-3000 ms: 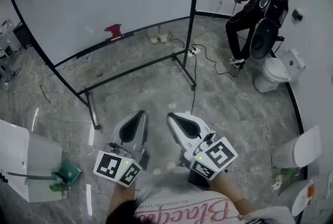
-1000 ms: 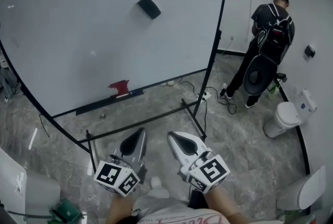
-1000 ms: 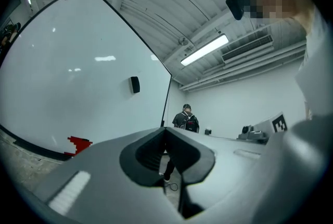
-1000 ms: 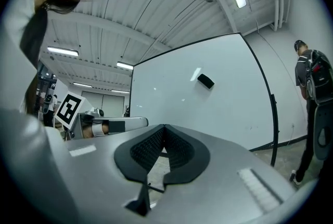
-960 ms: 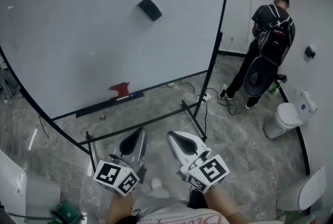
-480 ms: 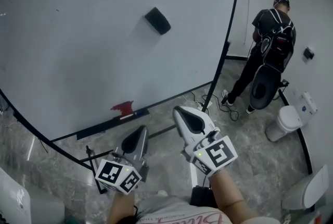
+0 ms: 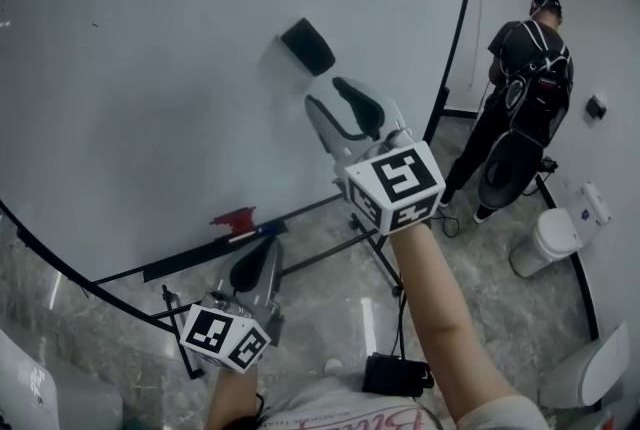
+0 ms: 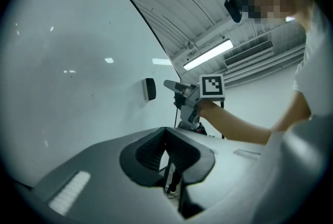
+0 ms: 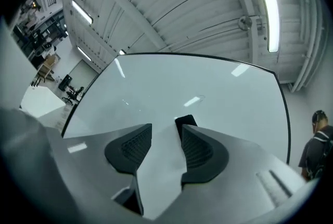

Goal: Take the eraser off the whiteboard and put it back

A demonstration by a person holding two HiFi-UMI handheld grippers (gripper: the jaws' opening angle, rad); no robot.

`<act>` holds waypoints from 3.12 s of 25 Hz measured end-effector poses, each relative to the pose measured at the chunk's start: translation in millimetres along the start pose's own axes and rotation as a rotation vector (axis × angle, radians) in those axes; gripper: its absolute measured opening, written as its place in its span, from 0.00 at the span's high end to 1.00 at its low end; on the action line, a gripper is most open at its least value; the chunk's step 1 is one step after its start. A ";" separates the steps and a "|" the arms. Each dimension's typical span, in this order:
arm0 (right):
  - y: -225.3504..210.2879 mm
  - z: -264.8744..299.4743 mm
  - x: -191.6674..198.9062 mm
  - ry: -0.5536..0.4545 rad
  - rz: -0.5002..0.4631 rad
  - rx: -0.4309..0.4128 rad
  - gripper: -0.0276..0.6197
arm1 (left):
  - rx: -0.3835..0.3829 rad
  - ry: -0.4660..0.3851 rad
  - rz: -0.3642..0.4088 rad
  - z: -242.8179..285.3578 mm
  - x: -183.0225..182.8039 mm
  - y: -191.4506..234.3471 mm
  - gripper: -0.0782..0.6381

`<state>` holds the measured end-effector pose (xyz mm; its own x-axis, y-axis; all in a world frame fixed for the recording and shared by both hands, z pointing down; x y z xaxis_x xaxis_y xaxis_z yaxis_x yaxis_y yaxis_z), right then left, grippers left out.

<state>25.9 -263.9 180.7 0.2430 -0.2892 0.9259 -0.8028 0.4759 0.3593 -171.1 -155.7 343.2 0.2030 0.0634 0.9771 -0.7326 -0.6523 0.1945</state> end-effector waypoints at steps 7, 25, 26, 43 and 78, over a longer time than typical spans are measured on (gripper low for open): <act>-33.8 69.0 4.0 0.151 -0.130 0.076 0.63 | -0.038 -0.016 -0.015 16.3 -4.4 12.2 0.89; -43.1 111.5 5.2 0.191 -0.254 0.120 0.59 | -0.082 -0.006 -0.042 38.3 3.2 18.8 0.89; -43.0 111.7 5.5 0.188 -0.253 0.120 0.59 | -0.080 -0.005 -0.040 39.5 2.9 18.2 0.89; -24.5 20.7 9.9 0.035 -0.117 0.036 0.60 | -0.088 -0.017 -0.014 48.2 -2.8 10.0 0.89; 19.7 -89.3 116.2 0.184 0.197 0.025 0.60 | -0.069 -0.046 0.081 56.8 -9.1 -9.3 0.89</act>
<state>86.9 -214.0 305.8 0.1733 -0.0361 0.9842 -0.8570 0.4868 0.1688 -129.2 -193.2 327.6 0.1696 -0.0229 0.9853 -0.7903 -0.6005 0.1221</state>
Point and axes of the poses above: the fingertips, and each gripper's own axes: z forward along the fingers, y to its left, x out of its underside, the point moved 10 cm from there along -z, backward along the fingers, and after that the axes turned 8 degrees about y, right-handed, at the moved point
